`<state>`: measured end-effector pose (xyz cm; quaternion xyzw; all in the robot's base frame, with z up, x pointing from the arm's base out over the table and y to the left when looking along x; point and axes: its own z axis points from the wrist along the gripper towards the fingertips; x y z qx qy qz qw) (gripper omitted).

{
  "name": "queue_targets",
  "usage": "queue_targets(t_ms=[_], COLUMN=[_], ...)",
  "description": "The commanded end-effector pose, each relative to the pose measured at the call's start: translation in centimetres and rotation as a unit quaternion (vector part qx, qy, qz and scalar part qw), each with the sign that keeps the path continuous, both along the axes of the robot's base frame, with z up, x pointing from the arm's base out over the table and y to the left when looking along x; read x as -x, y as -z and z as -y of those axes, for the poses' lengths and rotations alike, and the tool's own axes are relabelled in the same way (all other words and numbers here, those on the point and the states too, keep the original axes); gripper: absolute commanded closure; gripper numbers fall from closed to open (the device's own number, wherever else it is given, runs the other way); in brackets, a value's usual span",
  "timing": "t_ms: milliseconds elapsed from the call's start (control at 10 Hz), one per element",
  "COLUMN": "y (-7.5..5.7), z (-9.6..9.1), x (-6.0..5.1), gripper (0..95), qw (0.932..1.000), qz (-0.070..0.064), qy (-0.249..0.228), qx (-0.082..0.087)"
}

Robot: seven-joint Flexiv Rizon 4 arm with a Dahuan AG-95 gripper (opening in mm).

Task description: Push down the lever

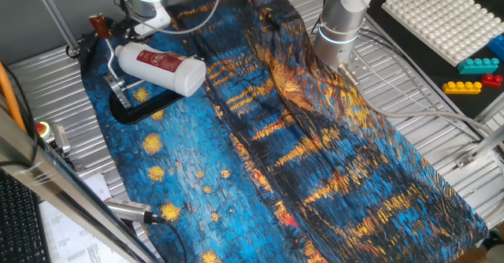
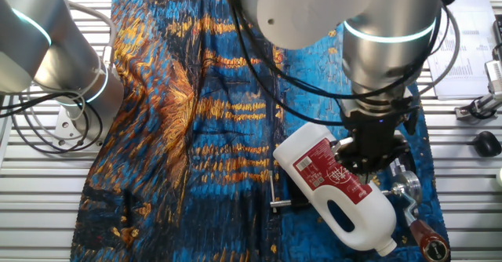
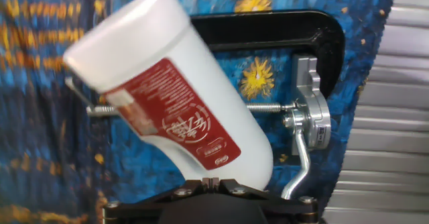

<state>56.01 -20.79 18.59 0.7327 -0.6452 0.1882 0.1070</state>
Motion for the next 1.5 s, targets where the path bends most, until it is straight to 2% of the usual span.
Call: queue_targets(t_ms=[100,200,300,400,600,700,800,900,1000,1100,1300,1500], y=[0.0,0.1,0.4,0.3,-0.5,-0.8,-0.9,-0.6,-0.2,0.0,0.3,0.7], z=[0.0,0.5,2.1,2.6,2.9,2.4,1.9,1.6,1.7,1.8,1.8,2.1], x=[0.1,-0.1,-0.9,-1.4,-3.0,-3.7,-4.1,-4.7,-5.0,-5.2,-6.1,-7.3], gripper=[95.0,95.0,95.0,76.0,76.0,76.0,76.0,76.0,76.0,76.0,76.0,76.0], qw=[0.9976,0.9980,0.9990,0.9992,0.9993,0.9995,0.9999,0.9994,0.9986,0.9984,0.9968,0.9952], qz=[-0.007,-0.010,-0.016,-0.016,-0.019,-0.019,-0.009,-0.003,0.001,0.003,0.009,0.003], qy=[0.067,0.061,0.040,0.036,0.030,0.025,0.008,-0.031,-0.051,-0.054,-0.076,-0.094], qx=[0.017,0.013,0.010,0.009,0.010,0.007,0.010,0.017,0.016,0.014,0.022,0.026])
